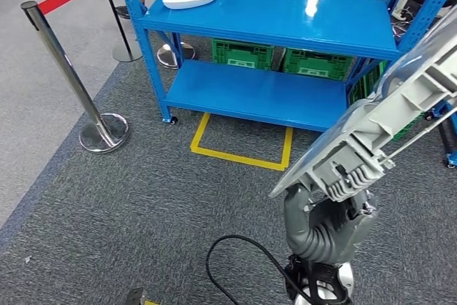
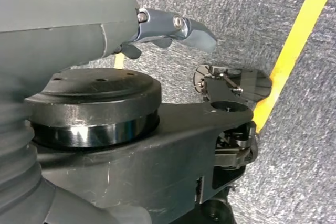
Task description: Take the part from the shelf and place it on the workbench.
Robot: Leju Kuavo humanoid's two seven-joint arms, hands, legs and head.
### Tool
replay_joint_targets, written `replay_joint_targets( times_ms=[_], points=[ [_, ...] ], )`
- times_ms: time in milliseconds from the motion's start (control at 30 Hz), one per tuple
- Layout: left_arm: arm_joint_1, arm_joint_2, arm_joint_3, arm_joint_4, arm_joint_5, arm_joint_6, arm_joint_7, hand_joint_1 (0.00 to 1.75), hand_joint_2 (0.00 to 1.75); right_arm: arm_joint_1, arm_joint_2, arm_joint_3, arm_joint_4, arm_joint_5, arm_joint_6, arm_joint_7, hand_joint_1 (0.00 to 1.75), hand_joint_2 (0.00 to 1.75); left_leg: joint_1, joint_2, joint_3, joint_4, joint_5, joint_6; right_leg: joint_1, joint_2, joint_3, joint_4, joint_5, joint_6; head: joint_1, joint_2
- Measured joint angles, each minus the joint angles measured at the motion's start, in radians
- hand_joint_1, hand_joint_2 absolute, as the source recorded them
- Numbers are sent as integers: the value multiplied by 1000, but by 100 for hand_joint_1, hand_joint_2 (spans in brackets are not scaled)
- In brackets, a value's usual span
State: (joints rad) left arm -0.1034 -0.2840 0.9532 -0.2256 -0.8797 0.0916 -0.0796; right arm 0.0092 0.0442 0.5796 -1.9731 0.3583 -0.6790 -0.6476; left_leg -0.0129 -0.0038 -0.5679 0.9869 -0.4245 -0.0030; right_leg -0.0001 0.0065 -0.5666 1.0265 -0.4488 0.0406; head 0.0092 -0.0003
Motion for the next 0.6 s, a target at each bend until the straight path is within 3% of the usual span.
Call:
replay_joint_targets(
  times_ms=[67, 133, 167, 267, 333, 367, 433, 467, 533, 600],
  points=[
    [0, 0, 0, 0, -1, 0, 0, 0, 175, -2, 0, 0, 0, 6, 0, 1, 175, 175, 1, 0, -7, 1, 5, -10, 2, 2, -5, -2, 3, -11, -1, 0],
    [0, 1, -1, 0, -2, 0, 0, 0, 175, -3, 1, 0, 0, 8, 0, 2, 175, 175, 2, 0, -18, 20, -12, -22, -1, 2, -9, -4, 9, -22, -2, 0],
    [0, 1, -1, 0, -2, 0, 0, 0, 175, -4, 1, 0, 0, 9, 0, 5, 175, 175, 4, 0, -33, 55, -36, -28, -3, 0, -9, -5, 12, -27, -4, 0],
    [0, 2, -1, 0, -2, 0, 0, 0, 175, -6, 1, 0, 2, 18, 0, 24, 175, 175, 8, 0, -117, 234, -124, -41, -4, -11, -17, -6, 16, -34, -8, 0],
    [1, 3, -1, 0, -1, 0, 0, 0, 175, -5, 1, 0, 6, 21, 0, 35, 175, 175, 9, 1, -135, 271, -121, -43, -4, -21, -21, -6, 18, -35, -8, 0],
    [1, 3, -1, 0, -1, 0, 0, 0, 175, -5, 1, 0, 7, 22, 0, 38, 175, 175, 10, 4, -118, 237, -95, -43, -4, -28, -22, -6, 18, -34, -8, 0],
    [-1, 3, -1, 0, 0, 0, 0, 0, 175, -6, 1, 0, 9, 22, 0, 41, 175, 175, 9, 27, -52, 116, -34, -40, -1, -44, -22, -4, 19, -29, -9, 0],
    [-3, 3, -1, 0, -1, 0, 0, 0, 175, -6, 1, 0, 9, 22, 0, 41, 175, 175, 9, 39, -24, 62, -18, -35, 1, -52, -25, -1, 18, -24, -9, 0],
    [-4, 2, -1, 0, -1, 0, 1, 0, 175, -8, 1, 0, 10, 22, 0, 42, 175, 175, 6, 46, -5, 13, -10, -24, 6, -69, -30, 2, 19, -14, -9, 0],
    [0, 2, -1, 0, -3, 3, 4, 0, 175, -9, 1, 0, 11, 21, 0, 45, 175, 175, 6, 28, -10, 6, -5, -9, 4, -79, -32, 3, 18, -3, -8, 0]
  ],
)
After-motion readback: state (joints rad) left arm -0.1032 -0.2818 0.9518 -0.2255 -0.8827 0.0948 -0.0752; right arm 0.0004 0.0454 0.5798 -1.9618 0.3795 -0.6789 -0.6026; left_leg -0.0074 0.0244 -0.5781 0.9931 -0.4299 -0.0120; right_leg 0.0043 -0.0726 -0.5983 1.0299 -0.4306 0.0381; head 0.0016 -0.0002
